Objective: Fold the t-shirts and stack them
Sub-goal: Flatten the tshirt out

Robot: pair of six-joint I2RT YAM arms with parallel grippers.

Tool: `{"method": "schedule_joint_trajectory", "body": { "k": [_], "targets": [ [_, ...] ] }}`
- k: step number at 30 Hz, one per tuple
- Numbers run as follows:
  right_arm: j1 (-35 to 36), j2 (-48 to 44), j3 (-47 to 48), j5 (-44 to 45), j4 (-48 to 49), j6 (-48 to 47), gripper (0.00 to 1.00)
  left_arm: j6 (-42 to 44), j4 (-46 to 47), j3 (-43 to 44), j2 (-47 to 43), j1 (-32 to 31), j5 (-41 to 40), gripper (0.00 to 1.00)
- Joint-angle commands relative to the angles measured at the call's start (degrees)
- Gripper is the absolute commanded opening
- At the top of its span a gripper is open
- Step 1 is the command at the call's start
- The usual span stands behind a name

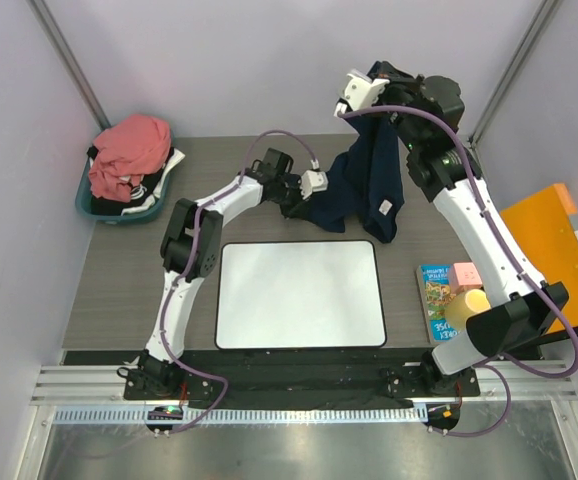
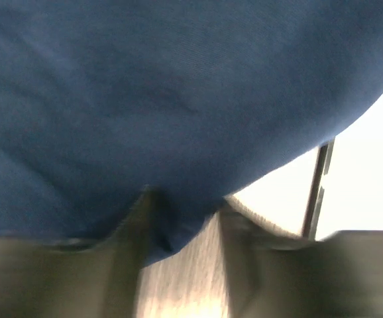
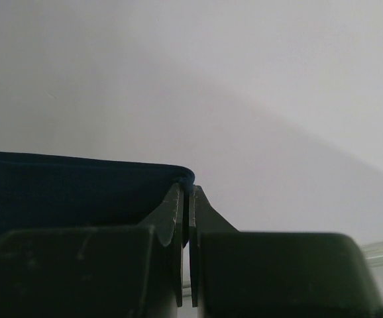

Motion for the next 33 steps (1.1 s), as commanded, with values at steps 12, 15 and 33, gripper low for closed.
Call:
{"method": "schedule_joint_trajectory", "body": {
  "k": [12, 15, 33],
  "targets": [
    [-8.96, -5.02, -5.50, 2.52, 4.82, 12.92, 0.01, -5.96, 9.82, 3.20, -9.79, 5.87, -34.97, 0.00],
    [-11.43, -4.06, -7.27, 2.52, 4.82, 17.93, 0.01, -3.06, 10.53, 3.46, -14.10, 8.51, -38.68, 0.00],
    [-17.33, 3.33, -10.60, -0.55, 11.94, 22.69, 0.01, 5.83, 8.78, -0.23, -19.38, 16.17, -42.12, 0.12]
  ]
}}
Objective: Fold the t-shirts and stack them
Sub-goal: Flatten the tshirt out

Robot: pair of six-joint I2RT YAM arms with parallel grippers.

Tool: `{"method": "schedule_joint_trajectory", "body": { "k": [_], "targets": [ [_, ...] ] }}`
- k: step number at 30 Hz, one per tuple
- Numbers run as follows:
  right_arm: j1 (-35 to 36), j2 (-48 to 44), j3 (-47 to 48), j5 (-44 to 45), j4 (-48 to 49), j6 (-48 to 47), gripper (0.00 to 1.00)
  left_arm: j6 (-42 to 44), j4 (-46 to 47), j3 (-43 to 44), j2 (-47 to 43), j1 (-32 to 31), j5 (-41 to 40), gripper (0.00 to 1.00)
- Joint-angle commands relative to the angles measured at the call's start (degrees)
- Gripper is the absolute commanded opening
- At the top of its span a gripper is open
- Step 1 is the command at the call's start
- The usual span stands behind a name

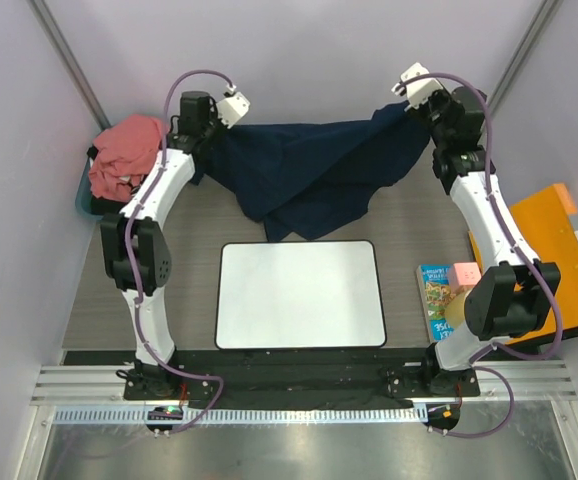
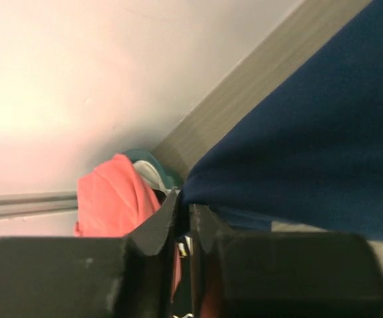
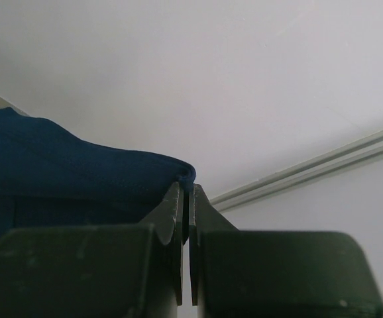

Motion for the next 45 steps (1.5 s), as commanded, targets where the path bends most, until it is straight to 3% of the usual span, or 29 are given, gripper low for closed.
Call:
{"method": "schedule_joint_trajectory", "body": {
  "k": [1, 2, 5, 6, 16, 20, 28, 45],
  "targets": [
    [0.00, -1.17, -1.38, -1.97, 6.41, -0.39, 0.01, 1.31, 0.36, -2.06, 0.79, 0.06, -0.28, 0.29],
    [-0.08, -1.09, -1.82, -2.24, 6.67, -0.40, 0.01, 1.65, 0.35, -4.07, 1.06, -0.72, -0.46, 0.63],
    [0.09, -0.65, -2.18, -3.20, 6.50, -0.83, 0.01, 2.01, 0.35, -8.11, 1.33, -2.57, -0.90, 0.92],
    [0.27, -0.65, -2.61, -3.73, 6.41, -1.01, 0.01, 1.75, 0.44, -9.00, 1.06, -3.10, -0.81, 0.94],
    [1.68, -1.17, -5.69, -5.32, 5.62, -2.68, 0.01, 4.81, 2.55, -27.02, -13.25, -9.60, 13.76, 0.97],
    [2.11, -0.82, -6.13, -5.49, 5.80, -1.81, 0.01, 6.58, 4.83, -34.05, -15.37, -11.80, 13.53, 0.97],
    [2.56, -0.74, -6.84, -5.49, 7.03, -0.13, 0.01, 3.50, 13.01, -36.08, -9.15, -11.89, 7.19, 0.88],
    [2.91, -1.17, -5.69, -4.79, 6.41, 0.39, 0.01, -0.01, 9.41, -38.20, -9.14, -11.98, 10.44, 0.85]
  ]
}}
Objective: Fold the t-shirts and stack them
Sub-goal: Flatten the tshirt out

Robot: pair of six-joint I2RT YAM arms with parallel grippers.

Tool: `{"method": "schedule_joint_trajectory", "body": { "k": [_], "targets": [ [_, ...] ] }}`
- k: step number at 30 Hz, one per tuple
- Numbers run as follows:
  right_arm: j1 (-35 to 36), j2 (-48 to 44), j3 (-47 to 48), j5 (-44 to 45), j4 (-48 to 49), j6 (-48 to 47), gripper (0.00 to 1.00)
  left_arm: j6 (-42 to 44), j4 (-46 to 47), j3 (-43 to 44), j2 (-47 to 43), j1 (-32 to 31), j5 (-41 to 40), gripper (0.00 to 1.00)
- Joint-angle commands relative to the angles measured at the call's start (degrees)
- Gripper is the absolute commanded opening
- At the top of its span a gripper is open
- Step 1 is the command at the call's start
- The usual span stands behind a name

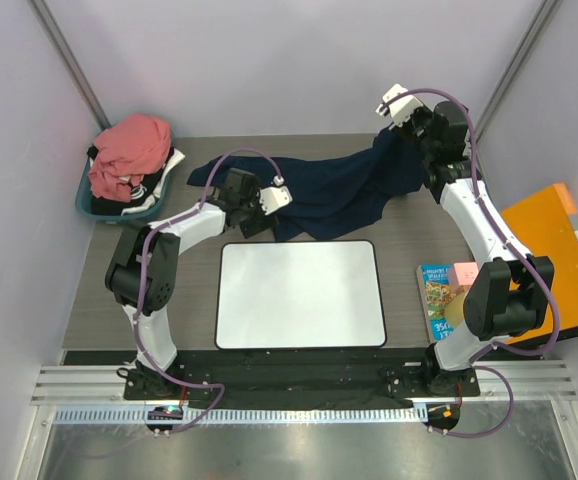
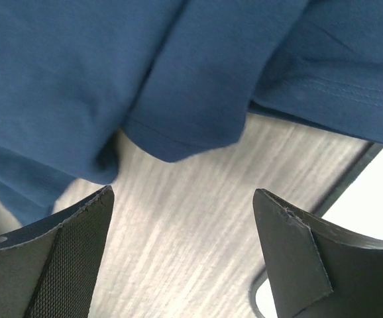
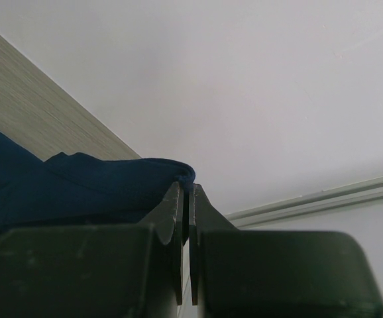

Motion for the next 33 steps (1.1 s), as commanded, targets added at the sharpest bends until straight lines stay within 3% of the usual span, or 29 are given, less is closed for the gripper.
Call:
{"method": "schedule_joint_trajectory", "body": {
  "k": [1, 12, 20, 28, 31, 32, 33],
  "targets": [
    [0.48, -1.22, 1.41, 0.15, 3.16, 1.38, 0.01, -2.96, 0.36, 0.47, -0.98, 0.06, 1.37, 0.85],
    [0.74, -1.13, 1.32, -0.02, 3.33, 1.46, 0.01, -7.10, 0.44, 1.88, 1.74, -0.99, 2.78, 0.80],
    [0.74, -0.69, 0.88, 0.06, 3.86, 1.73, 0.01, -10.61, 5.19, 4.86, 8.41, -1.79, -2.23, 0.76],
    [0.66, -0.60, 0.71, 0.24, 4.47, 1.11, 0.01, -10.62, 5.11, 6.89, 10.10, -1.79, -3.20, 0.54],
    [0.74, -0.52, 0.71, 0.33, 4.56, 0.68, 0.01, -9.39, 3.27, 6.80, 9.04, -1.79, -3.11, 0.35],
    [0.74, -0.43, 0.71, 0.33, 4.56, 0.76, 0.01, -9.04, 2.56, 6.71, 8.52, -1.70, -3.20, 0.22],
    [0.74, -0.43, 0.71, 0.24, 4.56, 0.50, 0.01, -8.77, 1.77, 6.71, 7.47, -1.70, -3.11, 0.16]
  ]
}}
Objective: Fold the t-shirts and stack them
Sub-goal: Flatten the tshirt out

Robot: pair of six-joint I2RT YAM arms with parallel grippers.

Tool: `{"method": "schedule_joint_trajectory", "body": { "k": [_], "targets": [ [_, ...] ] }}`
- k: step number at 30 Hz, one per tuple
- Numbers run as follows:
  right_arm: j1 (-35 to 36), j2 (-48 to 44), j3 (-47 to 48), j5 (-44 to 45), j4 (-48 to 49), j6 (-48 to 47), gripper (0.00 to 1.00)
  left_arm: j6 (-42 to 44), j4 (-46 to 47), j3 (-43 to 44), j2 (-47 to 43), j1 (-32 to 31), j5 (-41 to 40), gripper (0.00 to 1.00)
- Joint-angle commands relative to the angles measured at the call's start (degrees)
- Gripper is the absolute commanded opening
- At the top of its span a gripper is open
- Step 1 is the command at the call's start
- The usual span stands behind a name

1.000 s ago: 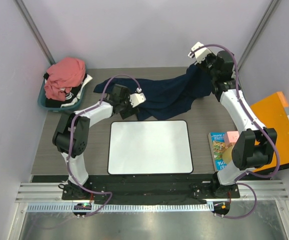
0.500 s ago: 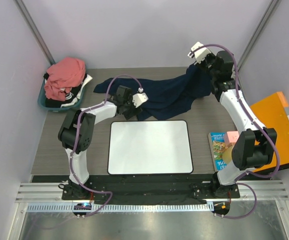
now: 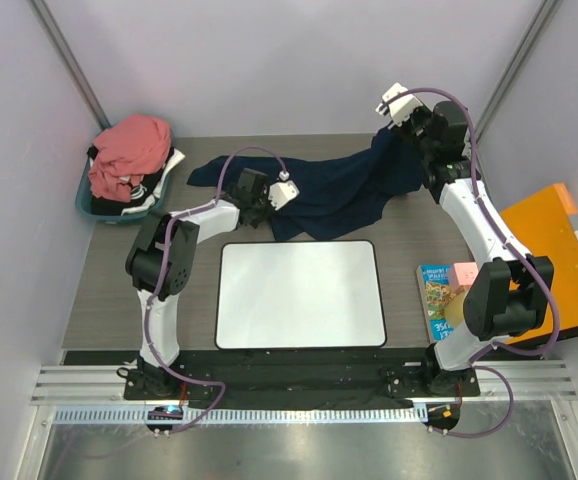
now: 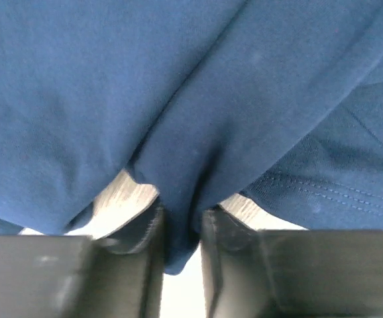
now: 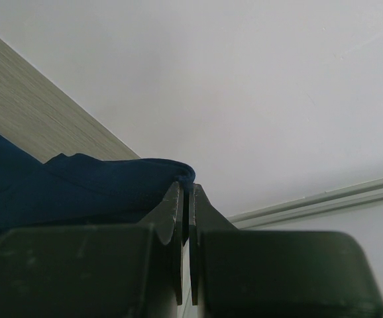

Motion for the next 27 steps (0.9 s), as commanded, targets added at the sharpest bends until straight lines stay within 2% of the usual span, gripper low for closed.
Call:
{"method": "schedule_joint_trajectory", "body": {
  "k": [1, 2, 7, 10, 14, 18, 24, 25, 27],
  "targets": [
    [0.37, -0.43, 0.79, 0.39, 4.30, -0.75, 0.01, 1.07, -3.58, 0.90, -2.64, -0.17, -0.49, 0.10],
    [0.29, -0.43, 0.79, 0.39, 4.39, -0.84, 0.01, 1.68, -4.30, 0.64, -3.34, 0.09, -0.49, 0.00],
    [0.37, -0.34, 1.23, 1.09, 4.65, -1.89, 0.01, 3.53, -7.46, 1.25, -9.66, 1.50, -0.75, 0.00],
    [0.37, 0.19, 2.28, 3.11, 5.43, -2.42, 0.01, 4.58, -8.52, 5.19, -11.60, 3.17, -4.70, 0.00],
    [0.29, 2.73, 4.13, 6.36, 8.68, -2.77, 0.01, 7.12, -6.16, 15.54, -12.14, 5.98, -8.65, 0.00],
    [0.28, 7.37, 7.90, 10.40, 14.65, -3.91, 0.01, 12.48, 2.00, 26.10, -8.38, 7.56, -12.00, 0.00],
    [0.28, 16.87, 24.94, 15.33, 23.54, -3.39, 0.01, 23.56, 11.66, 42.02, -0.55, 9.23, -12.79, 0.00],
    [0.28, 17.58, 30.62, 15.60, 23.29, -1.91, 0.01, 24.79, 12.91, 43.34, 0.51, 9.41, -12.71, 0.00],
    [0.11, 18.20, 36.01, 14.64, 19.62, 0.03, 0.01, 26.29, 14.41, 47.03, 1.13, 9.85, -12.53, 0.00]
  ]
}}
